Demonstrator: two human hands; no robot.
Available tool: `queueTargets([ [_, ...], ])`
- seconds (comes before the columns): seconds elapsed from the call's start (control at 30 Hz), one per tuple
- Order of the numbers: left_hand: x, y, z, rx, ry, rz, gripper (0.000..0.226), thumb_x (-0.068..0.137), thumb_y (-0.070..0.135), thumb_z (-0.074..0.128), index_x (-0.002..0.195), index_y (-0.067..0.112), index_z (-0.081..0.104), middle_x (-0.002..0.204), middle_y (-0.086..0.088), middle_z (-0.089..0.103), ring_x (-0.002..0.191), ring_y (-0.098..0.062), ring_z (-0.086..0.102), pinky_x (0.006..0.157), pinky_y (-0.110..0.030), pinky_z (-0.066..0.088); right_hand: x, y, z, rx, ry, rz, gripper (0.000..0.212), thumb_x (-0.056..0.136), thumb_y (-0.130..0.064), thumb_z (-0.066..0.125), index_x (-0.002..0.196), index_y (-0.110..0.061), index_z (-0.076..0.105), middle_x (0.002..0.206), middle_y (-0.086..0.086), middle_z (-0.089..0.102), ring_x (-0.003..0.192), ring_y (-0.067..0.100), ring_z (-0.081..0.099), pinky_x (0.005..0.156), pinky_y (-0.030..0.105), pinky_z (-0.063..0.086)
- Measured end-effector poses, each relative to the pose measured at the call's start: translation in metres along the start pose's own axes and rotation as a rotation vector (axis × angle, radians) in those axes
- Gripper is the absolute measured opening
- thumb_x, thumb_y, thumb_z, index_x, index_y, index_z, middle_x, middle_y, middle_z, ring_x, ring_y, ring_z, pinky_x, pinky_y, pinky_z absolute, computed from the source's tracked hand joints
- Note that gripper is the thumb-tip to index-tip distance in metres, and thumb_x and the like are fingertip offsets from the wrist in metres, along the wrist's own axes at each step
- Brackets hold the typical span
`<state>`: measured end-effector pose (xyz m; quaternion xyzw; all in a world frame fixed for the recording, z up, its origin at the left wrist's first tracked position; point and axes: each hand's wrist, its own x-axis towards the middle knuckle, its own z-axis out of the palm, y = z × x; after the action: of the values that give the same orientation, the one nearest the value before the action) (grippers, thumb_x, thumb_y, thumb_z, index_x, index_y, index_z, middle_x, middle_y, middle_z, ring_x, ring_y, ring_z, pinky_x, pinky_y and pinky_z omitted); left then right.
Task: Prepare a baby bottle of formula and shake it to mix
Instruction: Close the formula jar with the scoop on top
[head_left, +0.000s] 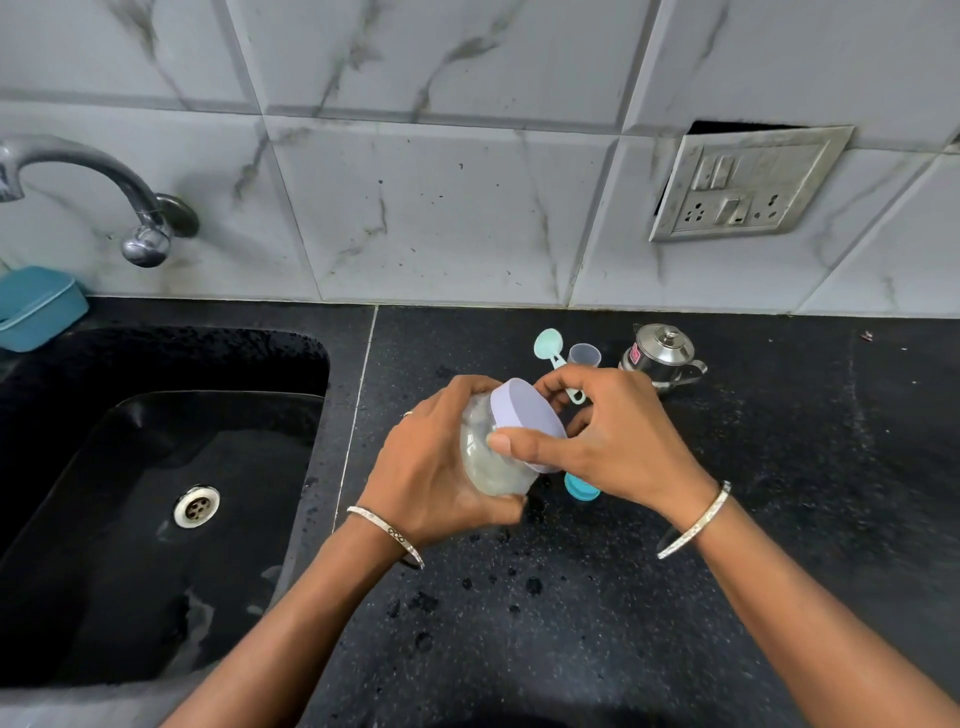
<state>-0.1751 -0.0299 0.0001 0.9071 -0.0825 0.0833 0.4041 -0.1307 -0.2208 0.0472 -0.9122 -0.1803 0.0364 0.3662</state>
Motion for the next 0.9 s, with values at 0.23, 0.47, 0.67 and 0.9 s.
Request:
queueTargets([
  [0.23, -0.002, 0.005, 0.002, -0.006, 0.052, -0.010, 0.087, 0.048, 0.040, 0.090, 0.124, 0.034, 0.047, 0.105, 0.022, 0.062, 0.089, -0.002, 0.062, 0.071, -0.018, 0.051, 0.002, -0.007, -0.002, 0.002, 0.036, 0.092, 0.089, 0.062, -0.095, 0.055, 0.071, -0.007, 0.065, 0.053, 0.006, 0.069, 0.046, 0.016, 0.069, 0.060, 0.046, 0.061],
  [0.47, -0.002, 0.005, 0.004, 0.065, 0.037, -0.004, 0.086, 0.048, 0.047, 0.085, 0.123, 0.034, 0.045, 0.107, 0.020, 0.062, 0.094, -0.009, 0.062, 0.075, -0.030, 0.054, -0.001, -0.019, -0.003, -0.134, -0.003, 0.126, 0.089, 0.062, -0.097, 0.053, 0.065, -0.008, 0.059, 0.047, 0.005, 0.066, 0.041, 0.013, 0.066, 0.057, 0.036, 0.059],
  [0.67, -0.001, 0.006, 0.006, 0.127, 0.019, 0.035, 0.084, 0.047, 0.054, 0.075, 0.122, 0.034, 0.045, 0.106, 0.014, 0.061, 0.093, -0.019, 0.061, 0.075, -0.043, 0.055, 0.000, -0.022, -0.003, -0.150, -0.150, 0.236, 0.102, 0.066, -0.100, 0.042, 0.066, 0.001, 0.059, 0.047, 0.015, 0.066, 0.040, 0.020, 0.067, 0.066, 0.042, 0.064],
  [0.9, 0.001, 0.000, 0.000, 0.037, 0.012, 0.002, 0.089, 0.048, 0.046, 0.087, 0.124, 0.033, 0.045, 0.108, 0.020, 0.062, 0.095, -0.009, 0.061, 0.075, -0.024, 0.049, 0.005, -0.005, -0.018, -0.141, -0.237, -0.037, 0.102, 0.065, -0.087, 0.066, 0.149, -0.033, 0.049, 0.136, -0.014, 0.063, 0.114, 0.000, 0.061, 0.097, 0.032, 0.054],
])
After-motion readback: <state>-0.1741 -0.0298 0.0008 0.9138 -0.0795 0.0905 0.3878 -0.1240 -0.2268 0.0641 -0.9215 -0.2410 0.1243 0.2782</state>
